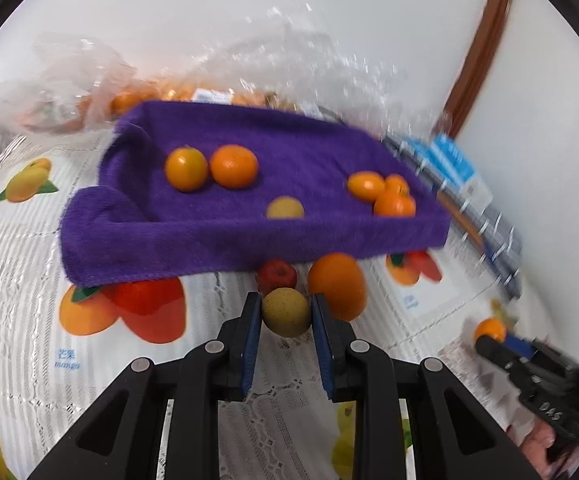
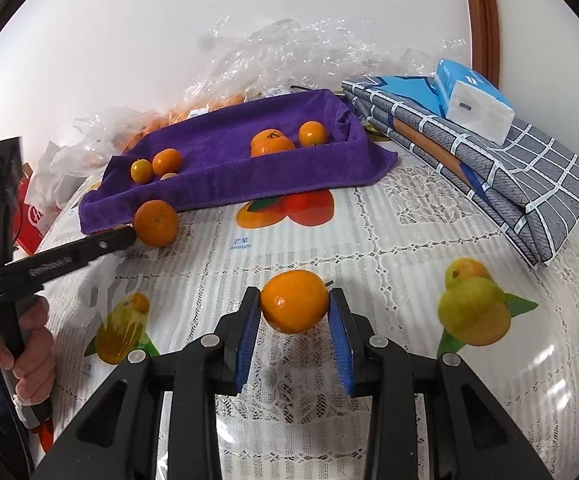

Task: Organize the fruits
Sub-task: 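Carry both held fruits over the purple towel and lower them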

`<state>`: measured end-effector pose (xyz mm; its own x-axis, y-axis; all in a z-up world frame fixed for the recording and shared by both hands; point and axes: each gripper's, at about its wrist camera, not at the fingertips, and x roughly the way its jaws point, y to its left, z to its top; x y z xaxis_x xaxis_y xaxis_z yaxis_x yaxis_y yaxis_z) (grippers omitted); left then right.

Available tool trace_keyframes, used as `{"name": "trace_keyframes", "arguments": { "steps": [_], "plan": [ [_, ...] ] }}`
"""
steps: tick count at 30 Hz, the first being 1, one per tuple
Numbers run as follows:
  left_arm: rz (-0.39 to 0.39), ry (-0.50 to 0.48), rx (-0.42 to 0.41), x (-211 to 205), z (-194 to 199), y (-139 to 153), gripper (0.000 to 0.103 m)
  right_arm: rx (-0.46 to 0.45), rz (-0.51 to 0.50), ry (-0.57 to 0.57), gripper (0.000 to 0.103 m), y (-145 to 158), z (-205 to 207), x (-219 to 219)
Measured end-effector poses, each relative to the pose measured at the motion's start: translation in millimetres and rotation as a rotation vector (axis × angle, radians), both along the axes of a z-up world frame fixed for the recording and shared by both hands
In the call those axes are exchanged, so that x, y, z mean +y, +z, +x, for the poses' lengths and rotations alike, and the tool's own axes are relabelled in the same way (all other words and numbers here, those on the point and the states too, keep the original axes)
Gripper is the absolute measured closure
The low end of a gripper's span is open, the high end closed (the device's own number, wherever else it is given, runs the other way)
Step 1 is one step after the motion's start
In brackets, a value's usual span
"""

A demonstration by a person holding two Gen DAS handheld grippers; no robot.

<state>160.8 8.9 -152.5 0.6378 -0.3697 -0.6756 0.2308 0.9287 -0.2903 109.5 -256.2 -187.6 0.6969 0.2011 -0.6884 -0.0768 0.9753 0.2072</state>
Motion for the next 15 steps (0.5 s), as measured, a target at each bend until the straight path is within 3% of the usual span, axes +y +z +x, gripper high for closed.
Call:
{"name": "trace_keyframes", "arguments": {
  "steps": [6, 15],
  "plan": [
    [-0.062, 0.039, -0.042, 14, -6, 5, 0.079, -0.013, -0.022, -0.009, 0.069, 2, -2, 2],
    [-0.032, 0.039, -0.118, 9, -18, 15, 0.079, -0.017, -0.046, -0.007, 0.069, 3, -2, 5]
  ]
}}
